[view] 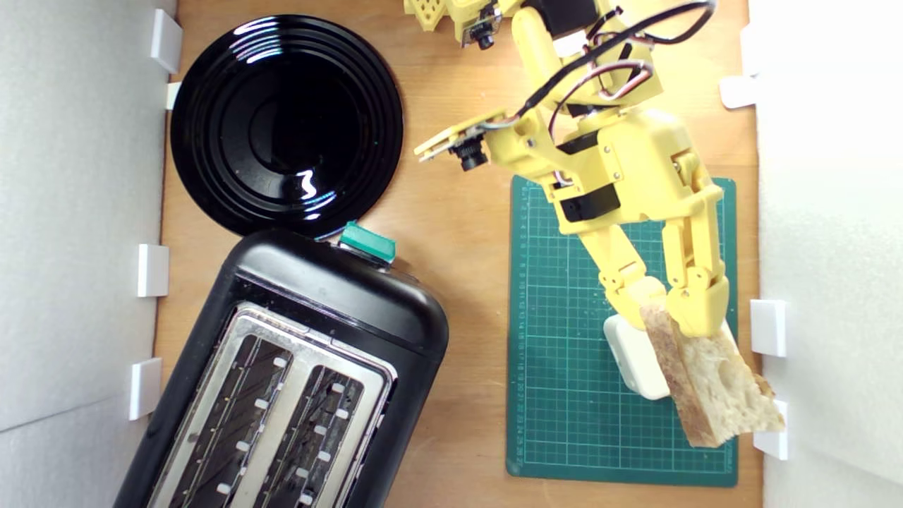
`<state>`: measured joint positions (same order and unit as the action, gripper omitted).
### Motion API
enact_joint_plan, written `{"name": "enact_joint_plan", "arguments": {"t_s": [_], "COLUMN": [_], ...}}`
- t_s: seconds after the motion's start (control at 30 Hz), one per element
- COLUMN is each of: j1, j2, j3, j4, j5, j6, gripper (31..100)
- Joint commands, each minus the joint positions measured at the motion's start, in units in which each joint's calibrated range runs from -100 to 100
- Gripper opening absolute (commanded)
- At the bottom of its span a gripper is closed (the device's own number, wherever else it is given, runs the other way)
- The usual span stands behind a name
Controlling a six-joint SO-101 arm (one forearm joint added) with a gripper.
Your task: Pick bread and place in toaster
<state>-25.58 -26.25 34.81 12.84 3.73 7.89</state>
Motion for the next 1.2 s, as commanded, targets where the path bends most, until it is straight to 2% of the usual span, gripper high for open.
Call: {"name": "enact_joint_plan", "arguments": {"t_s": [0.0, 0.2, 0.23, 0.7, 0.73, 0.97, 1.17], "j1": [0.6, 7.78, 9.31, 19.86, 21.55, 27.92, 31.22], "j2": [-5.11, -7.78, -8.94, -5.28, -4.12, -0.62, 3.2], "j3": [-14.61, -23.24, -26.32, -56.19, -58.37, -61.28, -65.82], "j4": [1.21, 1.3, 0.94, 1.3, 1.3, 1.3, 1.3], "j5": [12.74, 23.23, 27.16, 50.71, 52.24, 56.51, 62.23], "j6": [2.02, 5.89, 8.2, 23.79, 25.46, 31.95, 36.55], "gripper": [54.0, 53.9, 53.9, 53.9, 53.9, 53.9, 53.9]}}
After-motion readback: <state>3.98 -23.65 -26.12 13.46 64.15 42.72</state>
